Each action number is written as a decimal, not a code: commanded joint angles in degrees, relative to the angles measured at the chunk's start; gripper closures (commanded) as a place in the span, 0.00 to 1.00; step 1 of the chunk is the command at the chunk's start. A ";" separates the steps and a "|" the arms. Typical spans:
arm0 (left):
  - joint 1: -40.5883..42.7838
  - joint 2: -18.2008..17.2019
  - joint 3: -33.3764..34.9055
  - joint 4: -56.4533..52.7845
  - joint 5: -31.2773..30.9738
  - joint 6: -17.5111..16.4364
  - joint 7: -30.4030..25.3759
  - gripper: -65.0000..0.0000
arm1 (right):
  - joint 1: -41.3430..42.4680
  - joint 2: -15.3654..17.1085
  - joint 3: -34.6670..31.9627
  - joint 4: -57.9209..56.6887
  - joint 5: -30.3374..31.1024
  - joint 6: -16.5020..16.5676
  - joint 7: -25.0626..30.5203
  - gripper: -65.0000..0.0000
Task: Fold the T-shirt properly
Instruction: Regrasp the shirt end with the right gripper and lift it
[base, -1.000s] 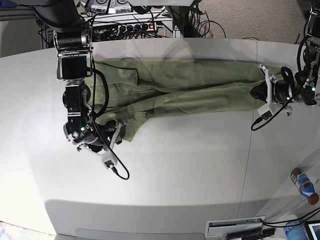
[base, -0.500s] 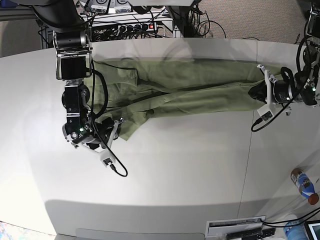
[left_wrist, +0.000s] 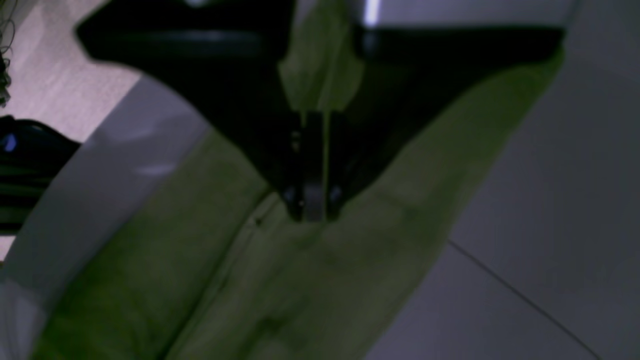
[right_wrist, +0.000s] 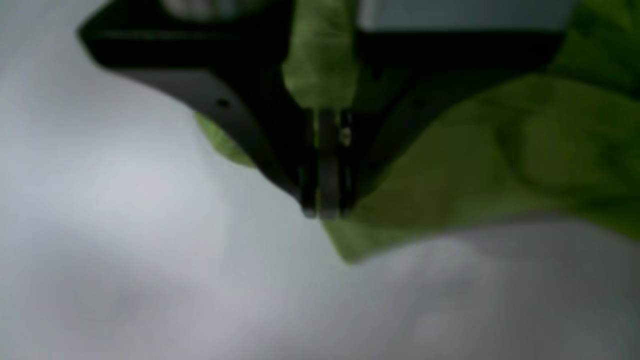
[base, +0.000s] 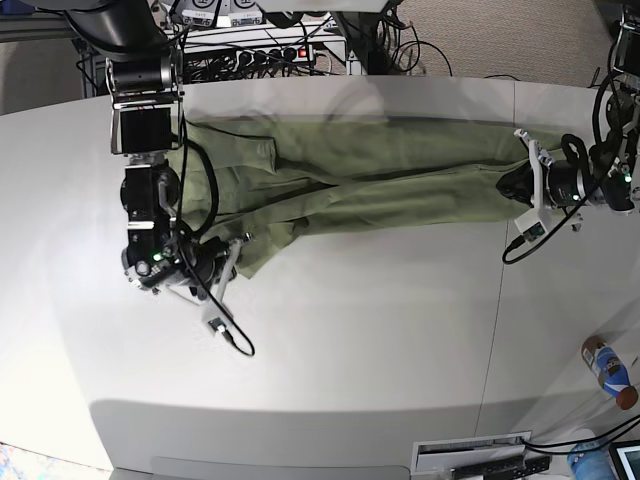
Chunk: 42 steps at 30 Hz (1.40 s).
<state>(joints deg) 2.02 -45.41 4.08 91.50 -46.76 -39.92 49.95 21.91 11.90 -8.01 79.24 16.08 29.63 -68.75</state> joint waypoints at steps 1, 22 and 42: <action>-0.90 -1.11 -0.48 0.76 -0.87 -0.08 -1.11 0.96 | 1.81 0.31 0.13 3.15 1.97 0.35 -0.66 1.00; -0.90 -0.94 -0.46 0.76 -0.85 -0.08 -1.53 0.96 | -20.04 0.15 0.15 25.83 1.51 0.39 -3.63 1.00; -0.74 -0.94 -0.46 0.74 -0.87 -0.08 -1.92 0.96 | -20.06 0.15 0.24 25.86 -5.86 0.13 -1.73 0.80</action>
<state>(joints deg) 2.04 -45.23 4.08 91.50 -46.78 -39.92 49.25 0.93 11.90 -7.99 103.98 9.56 29.87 -71.22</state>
